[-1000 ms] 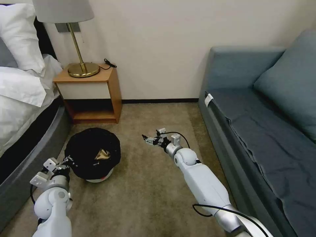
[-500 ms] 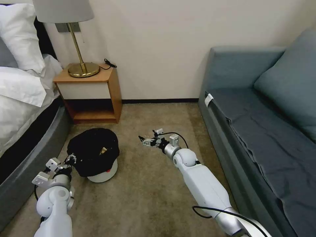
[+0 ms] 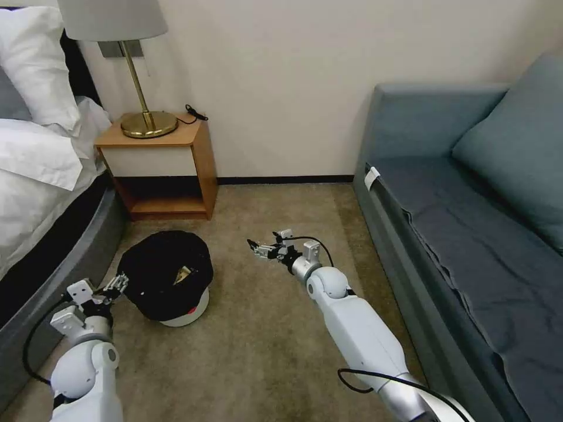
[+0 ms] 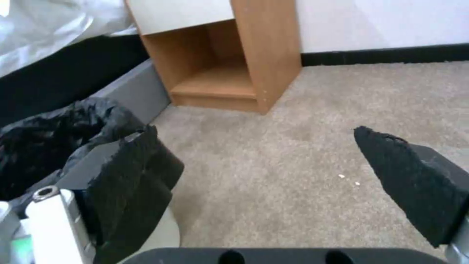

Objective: Pick up the trash bin, then pick up the garbage on the floor and place it into the trash bin.

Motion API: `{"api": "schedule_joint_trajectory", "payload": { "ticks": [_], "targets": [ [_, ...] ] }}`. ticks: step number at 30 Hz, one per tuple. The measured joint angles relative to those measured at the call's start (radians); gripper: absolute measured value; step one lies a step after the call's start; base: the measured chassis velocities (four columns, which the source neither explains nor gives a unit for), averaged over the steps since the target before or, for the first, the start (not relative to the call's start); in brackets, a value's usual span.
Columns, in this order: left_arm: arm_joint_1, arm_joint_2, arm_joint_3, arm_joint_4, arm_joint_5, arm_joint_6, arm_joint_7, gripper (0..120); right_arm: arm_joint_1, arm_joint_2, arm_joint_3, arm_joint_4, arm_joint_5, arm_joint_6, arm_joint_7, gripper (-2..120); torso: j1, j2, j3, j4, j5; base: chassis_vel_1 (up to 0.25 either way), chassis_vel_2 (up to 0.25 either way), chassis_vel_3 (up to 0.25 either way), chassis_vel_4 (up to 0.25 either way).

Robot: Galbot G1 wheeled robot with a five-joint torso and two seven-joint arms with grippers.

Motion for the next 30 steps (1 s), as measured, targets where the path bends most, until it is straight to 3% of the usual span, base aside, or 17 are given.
{"api": "schedule_joint_trajectory", "payload": {
  "ticks": [3, 5, 11, 20, 26, 30],
  "targets": [
    [-0.004, 0.021, 0.032, -0.001, 0.025, -0.01, 0.006, 100, -0.003, 0.01, 0.014, -0.005, 0.002, 0.0, 0.013, 100, 0.0, 0.0, 0.0, -0.0001, -0.0001, 0.0, 0.0, 0.0, 0.0],
    [-0.016, 0.056, 0.082, -0.001, 0.058, -0.013, 0.012, 100, -0.007, 0.023, 0.047, -0.013, 0.006, 0.001, 0.031, 100, 0.0, 0.0, 0.0, -0.0001, -0.0001, 0.0, 0.0, 0.0, 0.0],
    [-0.074, 0.082, 0.15, 0.031, 0.105, -0.014, 0.014, 100, -0.012, 0.04, 0.113, -0.03, 0.023, 0.002, 0.048, 100, 0.0, 0.0, 0.0, -0.0003, -0.0001, 0.0, 0.0, 0.0, 0.0],
    [-0.141, 0.049, 0.237, 0.088, 0.135, -0.019, 0.014, 100, -0.011, 0.053, 0.218, -0.074, 0.048, 0.02, 0.055, 100, 0.0, 0.0, 0.0, -0.0003, 0.0, 0.0, 0.0, 0.0, 0.0],
    [-0.185, 0.012, 0.319, 0.136, 0.184, -0.022, 0.015, 100, -0.011, 0.048, 0.267, -0.121, 0.066, 0.04, 0.056, 100, 0.0, 0.0, 0.0, -0.0003, 0.0001, 0.0, 0.0, 0.0, 0.0],
    [-0.204, 0.0, 0.343, 0.149, 0.201, -0.022, 0.013, 100, -0.016, 0.052, 0.285, -0.131, 0.075, 0.048, 0.055, 100, 0.0, 0.0, 0.0, -0.0003, 0.0002, 0.0, 0.0, 0.0, 0.0]
  ]
}}
